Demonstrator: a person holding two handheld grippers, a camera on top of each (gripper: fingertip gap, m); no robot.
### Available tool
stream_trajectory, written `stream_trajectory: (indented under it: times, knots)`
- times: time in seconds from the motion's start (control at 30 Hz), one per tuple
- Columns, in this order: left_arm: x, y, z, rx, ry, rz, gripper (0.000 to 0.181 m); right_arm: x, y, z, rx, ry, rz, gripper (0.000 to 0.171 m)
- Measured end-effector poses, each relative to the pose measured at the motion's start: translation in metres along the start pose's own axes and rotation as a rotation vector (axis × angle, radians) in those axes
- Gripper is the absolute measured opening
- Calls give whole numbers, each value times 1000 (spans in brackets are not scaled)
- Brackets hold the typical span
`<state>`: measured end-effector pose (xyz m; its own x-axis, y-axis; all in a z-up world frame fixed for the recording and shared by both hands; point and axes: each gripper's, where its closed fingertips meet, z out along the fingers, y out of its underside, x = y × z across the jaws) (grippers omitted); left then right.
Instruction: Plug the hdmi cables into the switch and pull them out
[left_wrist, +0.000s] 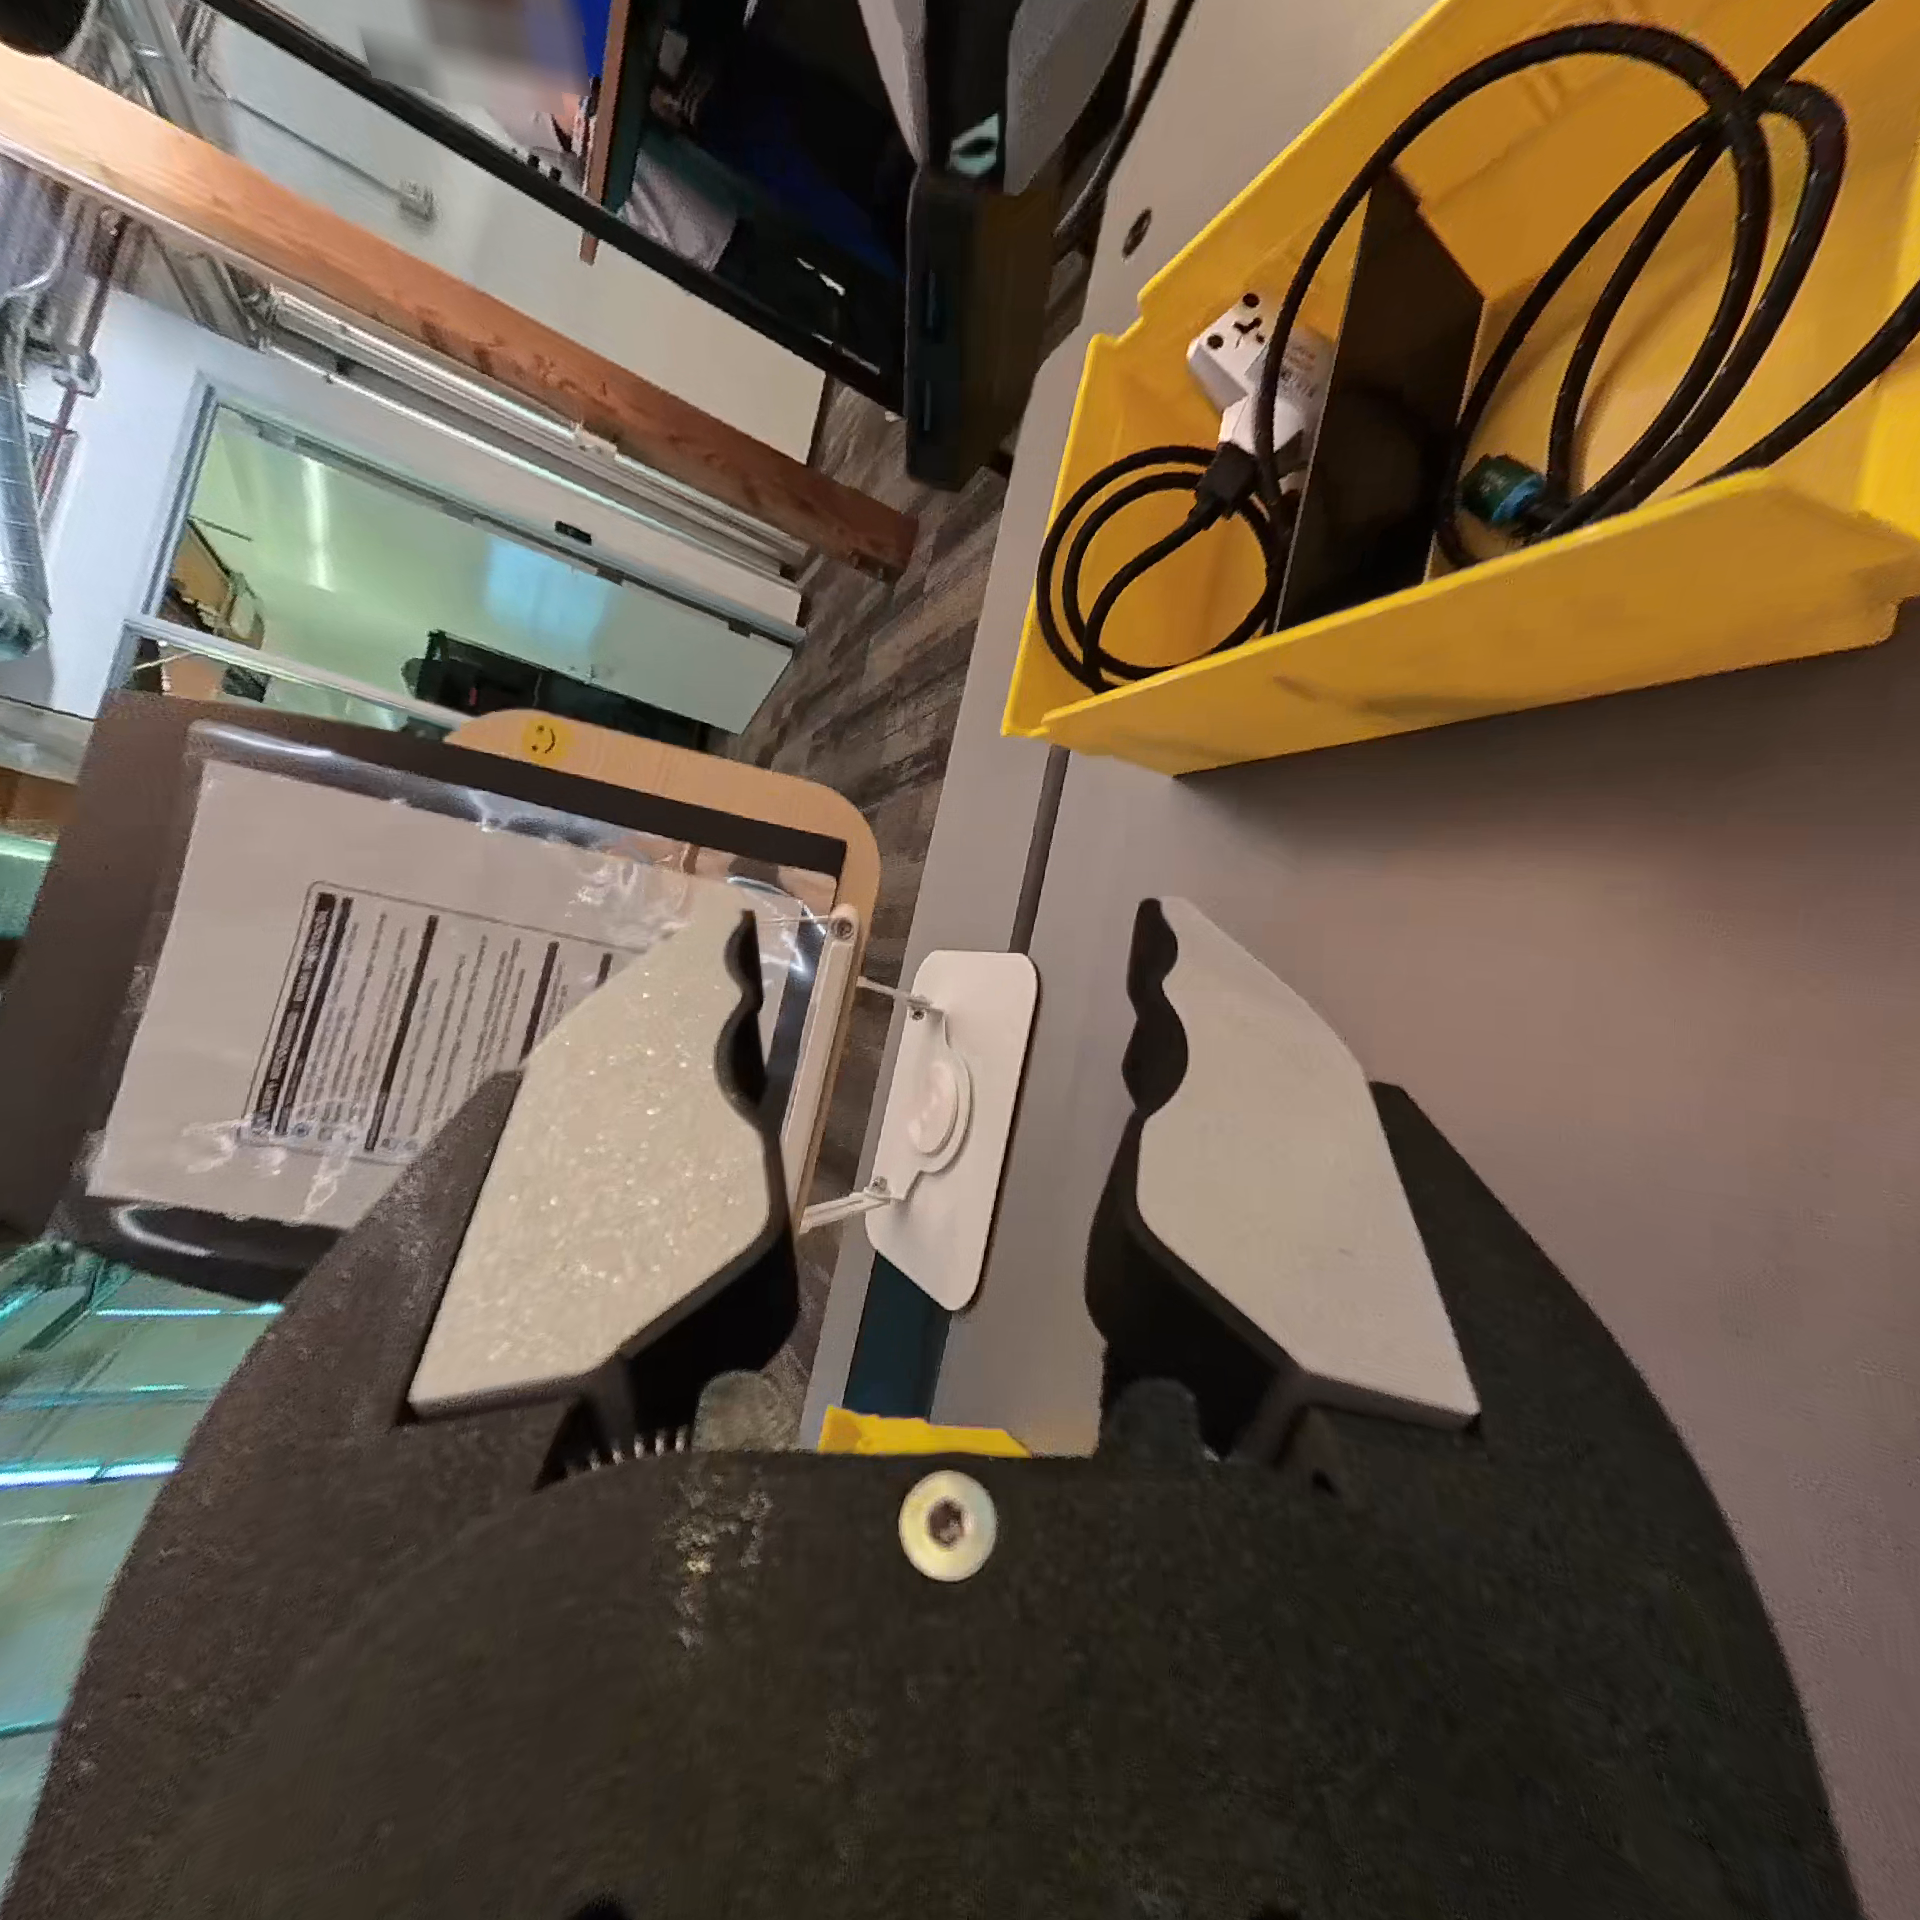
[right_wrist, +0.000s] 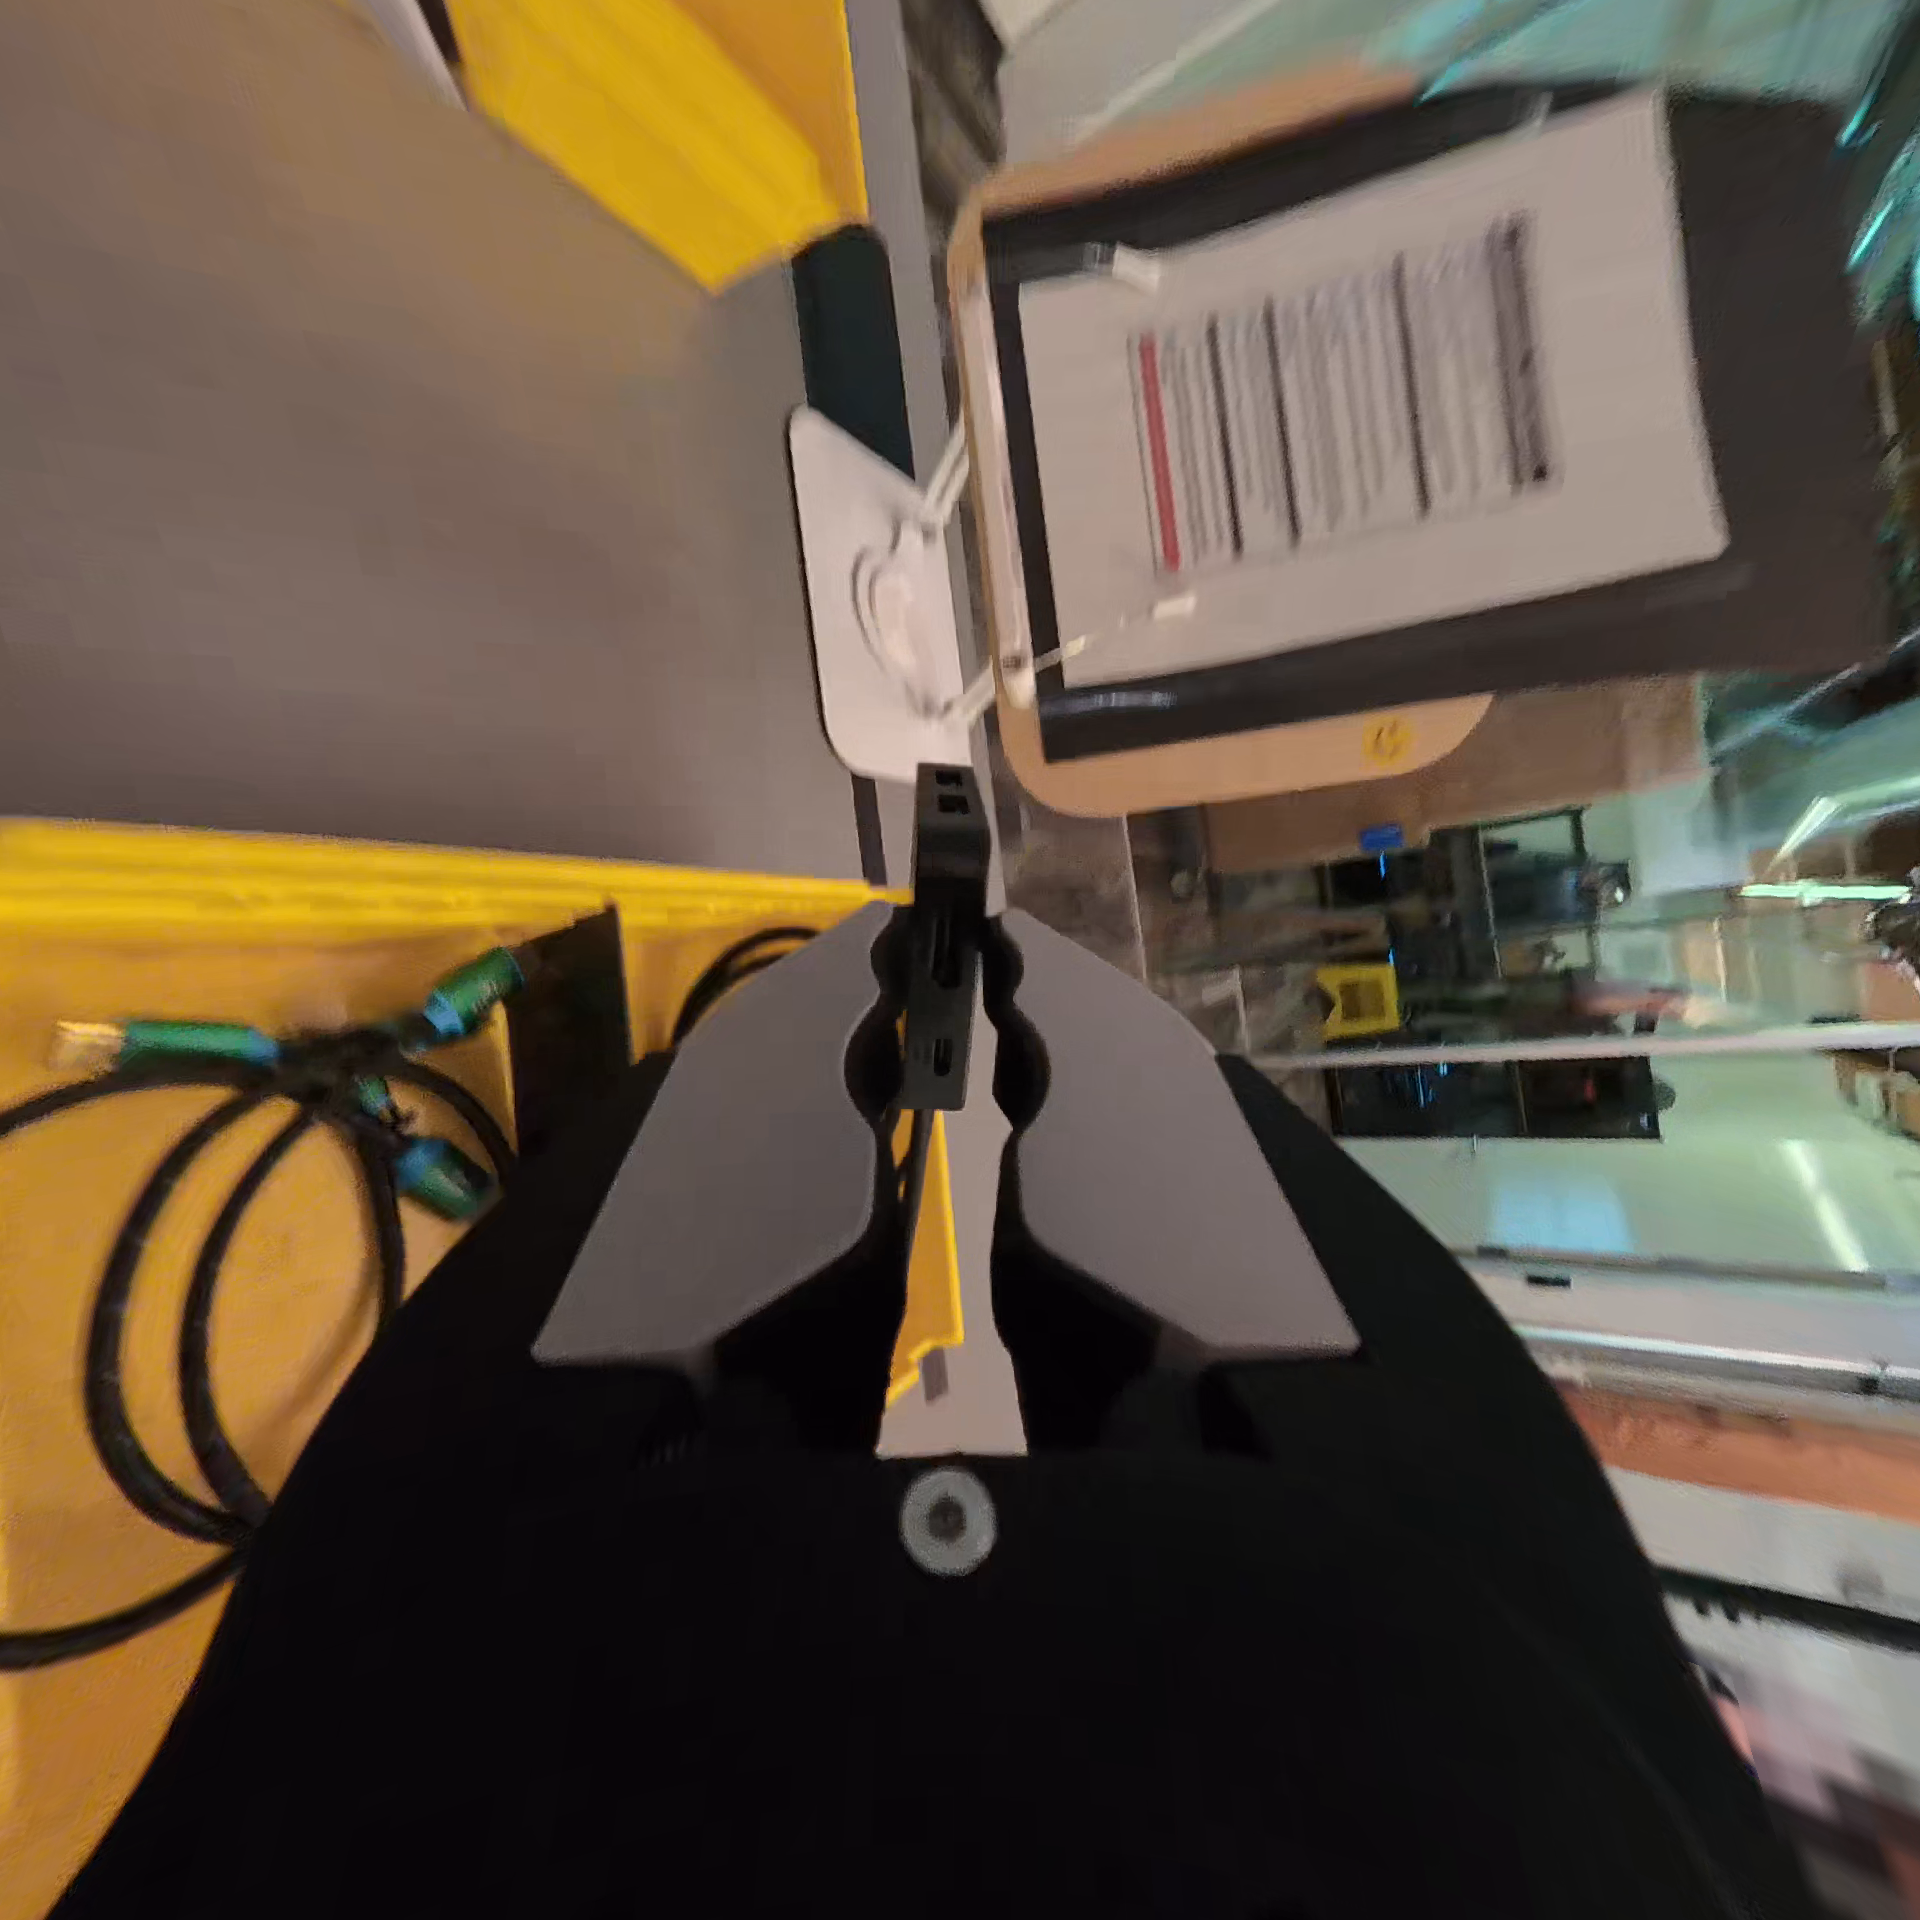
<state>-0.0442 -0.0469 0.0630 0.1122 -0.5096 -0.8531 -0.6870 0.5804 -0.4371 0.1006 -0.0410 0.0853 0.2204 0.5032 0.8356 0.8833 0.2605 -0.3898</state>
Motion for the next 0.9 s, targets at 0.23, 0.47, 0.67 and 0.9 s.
stream_trajectory:
  times: [0.23,0.47,0.67,0.9]
  knots:
    - [8,20,-25,-51,-24,37,64,-42,77,64,-157,-433,326,13]
    - [12,39,-59,-98,-4,16,64,-65,130,104,-298,-714,688,14]
    - [5,77,-102,-192,-42,-64,65,-25,145,95,-334,-516,593,22]
    - [-36,236,-193,-664,-234,-570,58,-2,131,-54,-187,179,1035,49]
